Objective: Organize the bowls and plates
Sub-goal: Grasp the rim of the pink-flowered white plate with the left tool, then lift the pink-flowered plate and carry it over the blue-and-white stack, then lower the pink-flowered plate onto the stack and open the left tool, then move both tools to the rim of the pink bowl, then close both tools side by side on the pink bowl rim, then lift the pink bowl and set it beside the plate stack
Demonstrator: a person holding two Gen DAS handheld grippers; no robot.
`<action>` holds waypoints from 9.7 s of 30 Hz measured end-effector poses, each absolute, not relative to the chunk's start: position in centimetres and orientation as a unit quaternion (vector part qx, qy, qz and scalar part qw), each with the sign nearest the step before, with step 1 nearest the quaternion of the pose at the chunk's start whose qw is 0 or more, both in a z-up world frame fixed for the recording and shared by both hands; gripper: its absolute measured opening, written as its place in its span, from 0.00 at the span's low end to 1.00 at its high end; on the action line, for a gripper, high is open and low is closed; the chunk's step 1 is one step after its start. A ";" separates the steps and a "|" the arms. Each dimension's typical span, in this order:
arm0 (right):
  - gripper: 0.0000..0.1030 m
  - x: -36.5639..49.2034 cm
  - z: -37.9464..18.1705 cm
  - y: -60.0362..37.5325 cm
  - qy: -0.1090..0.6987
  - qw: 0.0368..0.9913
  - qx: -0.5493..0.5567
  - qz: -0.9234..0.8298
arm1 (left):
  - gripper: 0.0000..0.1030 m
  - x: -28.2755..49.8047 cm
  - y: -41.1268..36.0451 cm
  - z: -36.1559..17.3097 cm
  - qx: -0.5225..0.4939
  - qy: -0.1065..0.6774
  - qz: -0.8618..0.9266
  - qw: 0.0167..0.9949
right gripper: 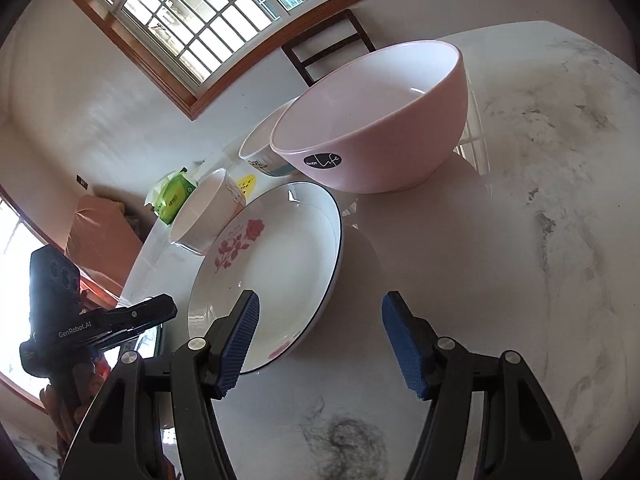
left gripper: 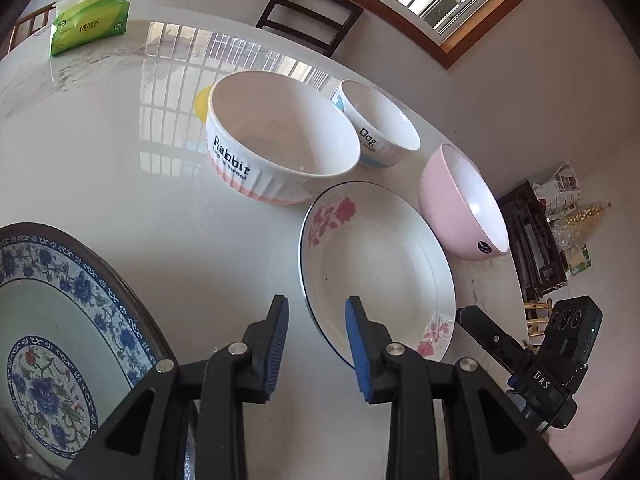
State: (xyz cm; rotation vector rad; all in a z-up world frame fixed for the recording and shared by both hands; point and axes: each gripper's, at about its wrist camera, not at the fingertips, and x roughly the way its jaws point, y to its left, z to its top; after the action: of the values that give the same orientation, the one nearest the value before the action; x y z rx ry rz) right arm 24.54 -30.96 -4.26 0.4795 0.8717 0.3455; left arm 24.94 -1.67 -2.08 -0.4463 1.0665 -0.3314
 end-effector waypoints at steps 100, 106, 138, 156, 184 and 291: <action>0.17 19.0 -2.4 -9.7 0.466 0.829 0.078 0.299 | 0.13 7.2 14.6 -0.6 -0.251 0.439 0.011 0.863; 0.17 19.4 -2.3 -8.3 0.467 0.826 0.067 0.308 | 0.13 7.1 15.6 -0.7 -0.252 0.438 0.025 0.862; 0.25 19.7 -3.7 -4.6 0.472 0.821 0.024 0.319 | 0.20 7.6 16.8 -1.1 -0.227 0.426 0.050 0.875; 0.40 18.9 -1.1 -8.6 0.393 0.870 0.064 0.292 | 0.32 6.6 15.7 1.6 -0.185 0.378 0.041 0.906; 0.54 21.7 -2.6 -37.9 0.380 0.893 0.231 0.065 | 0.35 23.7 -9.2 3.6 -0.155 0.470 -0.237 0.836; 0.27 21.4 -4.8 -27.4 0.625 0.690 0.278 0.236 | 0.17 15.5 -5.6 2.2 -0.018 0.482 -0.075 0.873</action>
State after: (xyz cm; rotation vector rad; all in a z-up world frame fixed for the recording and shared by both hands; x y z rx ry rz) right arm 21.41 -27.43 -4.84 0.6227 1.3969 0.5268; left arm 15.47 -5.64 2.23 -0.0381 1.0069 -0.1564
